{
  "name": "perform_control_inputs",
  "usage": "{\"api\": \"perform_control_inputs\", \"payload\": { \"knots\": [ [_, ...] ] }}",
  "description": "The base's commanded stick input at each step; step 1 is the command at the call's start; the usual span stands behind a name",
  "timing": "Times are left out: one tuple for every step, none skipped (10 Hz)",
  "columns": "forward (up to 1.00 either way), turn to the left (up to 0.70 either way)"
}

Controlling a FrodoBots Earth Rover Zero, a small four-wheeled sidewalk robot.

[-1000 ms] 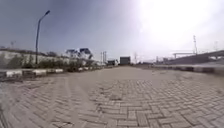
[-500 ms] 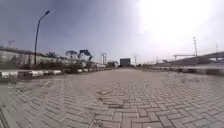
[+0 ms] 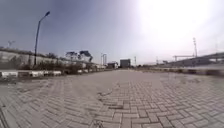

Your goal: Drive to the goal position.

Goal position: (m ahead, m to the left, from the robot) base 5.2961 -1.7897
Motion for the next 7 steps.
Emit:
{"api": "perform_control_inputs", "payload": {
  "knots": [
    [1.00, 0.00],
    [1.00, 0.00],
    [1.00, 0.00],
    [1.00, 0.00],
    [1.00, 0.00],
    [1.00, 0.00],
    [1.00, 0.00]
  ]
}}
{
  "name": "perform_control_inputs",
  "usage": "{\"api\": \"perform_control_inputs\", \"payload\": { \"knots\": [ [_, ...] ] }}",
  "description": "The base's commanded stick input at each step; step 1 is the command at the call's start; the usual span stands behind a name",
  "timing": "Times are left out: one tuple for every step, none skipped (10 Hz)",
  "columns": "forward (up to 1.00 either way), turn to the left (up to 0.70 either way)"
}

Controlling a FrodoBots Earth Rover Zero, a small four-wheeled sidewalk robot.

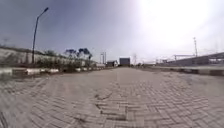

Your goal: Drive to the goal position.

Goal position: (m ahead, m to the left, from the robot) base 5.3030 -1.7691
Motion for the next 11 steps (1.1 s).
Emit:
{"api": "perform_control_inputs", "payload": {
  "knots": [
    [1.00, 0.00],
    [1.00, 0.00],
    [1.00, 0.00],
    [1.00, 0.00],
    [1.00, 0.00],
    [1.00, 0.00],
    [1.00, -0.11],
    [1.00, -0.36],
    [1.00, -0.40],
    [1.00, -0.40],
    [1.00, -0.40]
  ]
}}
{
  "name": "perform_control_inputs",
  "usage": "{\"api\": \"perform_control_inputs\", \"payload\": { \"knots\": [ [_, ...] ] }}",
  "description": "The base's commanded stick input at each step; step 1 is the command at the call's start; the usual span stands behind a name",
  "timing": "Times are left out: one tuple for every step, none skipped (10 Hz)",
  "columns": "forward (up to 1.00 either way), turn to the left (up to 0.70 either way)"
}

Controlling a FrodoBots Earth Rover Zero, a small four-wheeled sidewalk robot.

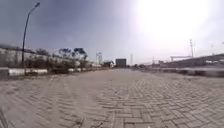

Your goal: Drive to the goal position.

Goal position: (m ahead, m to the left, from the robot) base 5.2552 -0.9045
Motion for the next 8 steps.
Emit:
{"api": "perform_control_inputs", "payload": {
  "knots": [
    [1.00, -0.25],
    [1.00, 0.00],
    [1.00, 0.00],
    [1.00, 0.00],
    [1.00, 0.00],
    [1.00, 0.00],
    [1.00, 0.00],
    [1.00, 0.00]
  ]
}}
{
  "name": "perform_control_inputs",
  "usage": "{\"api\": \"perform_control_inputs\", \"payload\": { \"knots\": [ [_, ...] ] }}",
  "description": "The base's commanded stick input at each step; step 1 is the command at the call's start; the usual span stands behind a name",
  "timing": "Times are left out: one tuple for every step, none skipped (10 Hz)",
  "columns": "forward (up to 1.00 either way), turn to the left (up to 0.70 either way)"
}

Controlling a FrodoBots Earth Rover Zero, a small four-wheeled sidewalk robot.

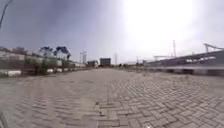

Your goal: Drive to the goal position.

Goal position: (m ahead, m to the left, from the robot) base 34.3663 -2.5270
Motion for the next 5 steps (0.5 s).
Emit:
{"api": "perform_control_inputs", "payload": {
  "knots": [
    [1.00, 0.00],
    [1.00, 0.00],
    [1.00, 0.00],
    [1.00, 0.00],
    [1.00, 0.00]
  ]
}}
